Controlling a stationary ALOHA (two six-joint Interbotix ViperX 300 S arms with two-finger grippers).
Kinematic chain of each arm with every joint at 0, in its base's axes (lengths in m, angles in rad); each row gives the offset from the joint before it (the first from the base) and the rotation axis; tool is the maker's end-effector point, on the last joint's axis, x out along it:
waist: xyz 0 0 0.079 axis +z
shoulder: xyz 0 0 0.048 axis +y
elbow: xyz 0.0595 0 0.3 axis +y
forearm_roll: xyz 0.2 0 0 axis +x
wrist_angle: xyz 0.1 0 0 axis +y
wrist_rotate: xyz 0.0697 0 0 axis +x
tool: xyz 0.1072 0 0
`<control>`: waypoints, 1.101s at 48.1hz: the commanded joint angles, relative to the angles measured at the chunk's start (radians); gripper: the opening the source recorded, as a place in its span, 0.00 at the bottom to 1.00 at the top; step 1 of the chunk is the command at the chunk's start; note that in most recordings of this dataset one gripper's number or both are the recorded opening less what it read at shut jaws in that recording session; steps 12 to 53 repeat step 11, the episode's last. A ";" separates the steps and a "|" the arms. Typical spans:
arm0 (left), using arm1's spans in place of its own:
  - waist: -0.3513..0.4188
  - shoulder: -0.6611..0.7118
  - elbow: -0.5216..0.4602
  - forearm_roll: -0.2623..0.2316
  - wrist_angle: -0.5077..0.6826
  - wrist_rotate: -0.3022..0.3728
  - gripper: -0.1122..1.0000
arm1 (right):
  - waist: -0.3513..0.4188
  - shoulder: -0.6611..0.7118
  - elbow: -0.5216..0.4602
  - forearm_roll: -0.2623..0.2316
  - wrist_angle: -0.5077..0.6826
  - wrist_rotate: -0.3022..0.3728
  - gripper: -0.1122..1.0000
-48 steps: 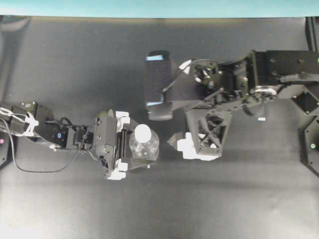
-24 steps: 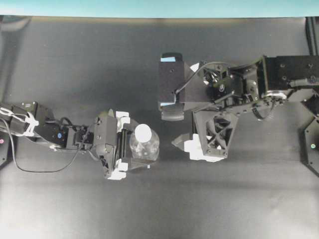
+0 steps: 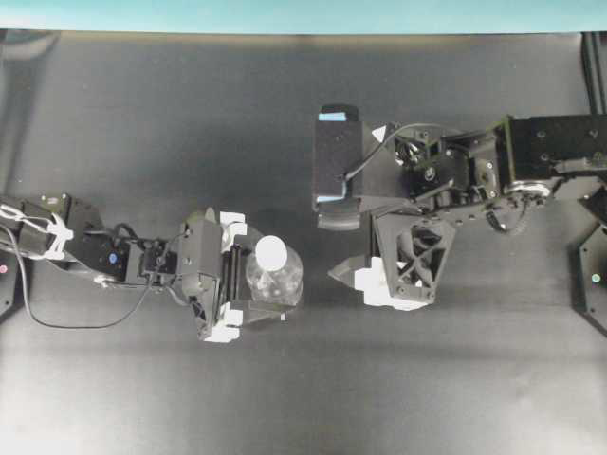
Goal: Open the bottle cap by holding the bottle with the left arm and twisting the cap with the right arm.
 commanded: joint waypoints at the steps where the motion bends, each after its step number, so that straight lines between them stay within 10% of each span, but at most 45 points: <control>1: -0.002 -0.003 -0.006 0.002 -0.003 0.000 0.84 | 0.028 -0.018 0.003 0.003 -0.020 0.005 0.83; 53: 0.000 -0.002 -0.005 0.002 -0.003 0.002 0.84 | 0.026 -0.031 0.052 0.003 -0.031 0.012 0.83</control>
